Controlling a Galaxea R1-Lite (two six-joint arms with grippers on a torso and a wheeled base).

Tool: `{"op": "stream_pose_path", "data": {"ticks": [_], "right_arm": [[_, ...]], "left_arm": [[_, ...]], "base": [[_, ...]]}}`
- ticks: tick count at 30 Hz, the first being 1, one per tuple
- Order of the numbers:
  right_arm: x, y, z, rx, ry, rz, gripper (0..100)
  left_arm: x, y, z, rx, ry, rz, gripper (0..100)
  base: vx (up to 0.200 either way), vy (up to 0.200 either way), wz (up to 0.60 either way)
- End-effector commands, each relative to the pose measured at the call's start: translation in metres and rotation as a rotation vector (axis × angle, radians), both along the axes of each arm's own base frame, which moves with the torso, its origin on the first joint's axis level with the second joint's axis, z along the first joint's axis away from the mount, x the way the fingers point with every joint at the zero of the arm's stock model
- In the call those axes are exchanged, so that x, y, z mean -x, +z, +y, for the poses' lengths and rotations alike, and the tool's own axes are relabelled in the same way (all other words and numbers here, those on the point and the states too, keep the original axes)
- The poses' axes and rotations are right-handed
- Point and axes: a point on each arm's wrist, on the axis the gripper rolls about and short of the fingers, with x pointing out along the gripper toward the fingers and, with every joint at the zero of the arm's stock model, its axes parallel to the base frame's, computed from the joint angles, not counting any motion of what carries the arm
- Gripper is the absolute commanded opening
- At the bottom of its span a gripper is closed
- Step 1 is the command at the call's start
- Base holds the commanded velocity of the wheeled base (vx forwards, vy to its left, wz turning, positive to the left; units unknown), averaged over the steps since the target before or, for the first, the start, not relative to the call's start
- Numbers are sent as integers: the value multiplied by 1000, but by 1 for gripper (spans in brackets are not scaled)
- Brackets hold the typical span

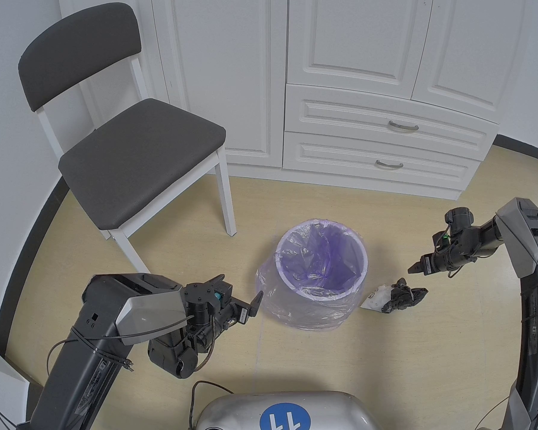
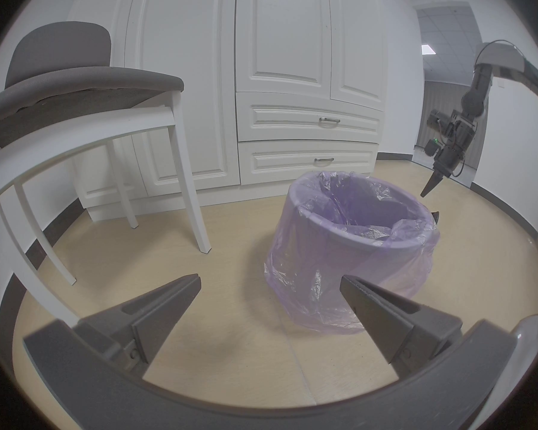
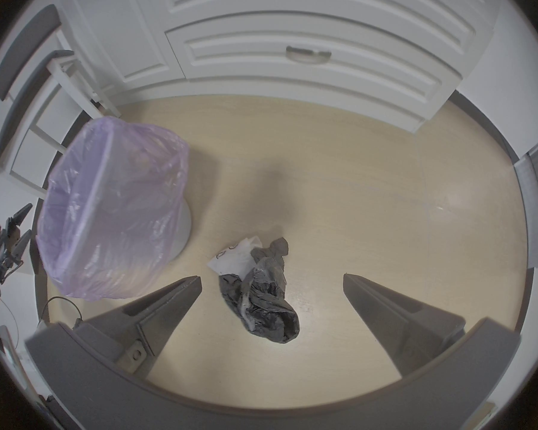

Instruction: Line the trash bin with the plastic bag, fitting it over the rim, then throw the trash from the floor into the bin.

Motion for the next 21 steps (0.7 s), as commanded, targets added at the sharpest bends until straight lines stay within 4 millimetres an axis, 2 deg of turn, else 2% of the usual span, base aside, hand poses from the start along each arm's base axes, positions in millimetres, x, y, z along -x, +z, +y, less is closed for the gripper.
{"op": "stream_pose_path", "data": {"ticks": [1,3,5,11,21], "right_arm": [[-15,-54,-13,-17,-23,105,100],[-23,-62,-14,-31,-19,143,100],[-23,-59,-14,-55,-11,170,100],[-12,-61,-17,-163,12,268,100],[-9,-77,-3,-156,59,318,100]], "left_arm": [[4,-1,0,0,-1,13,100],[7,1,-4,-5,-15,12,100],[8,0,-5,-5,-19,14,100],[7,1,-6,0,-20,14,100],[7,0,-5,-1,-20,16,100]], "base": [[0,0,0],[0,0,0],[0,0,0],[0,0,0],[0,0,0]]}}
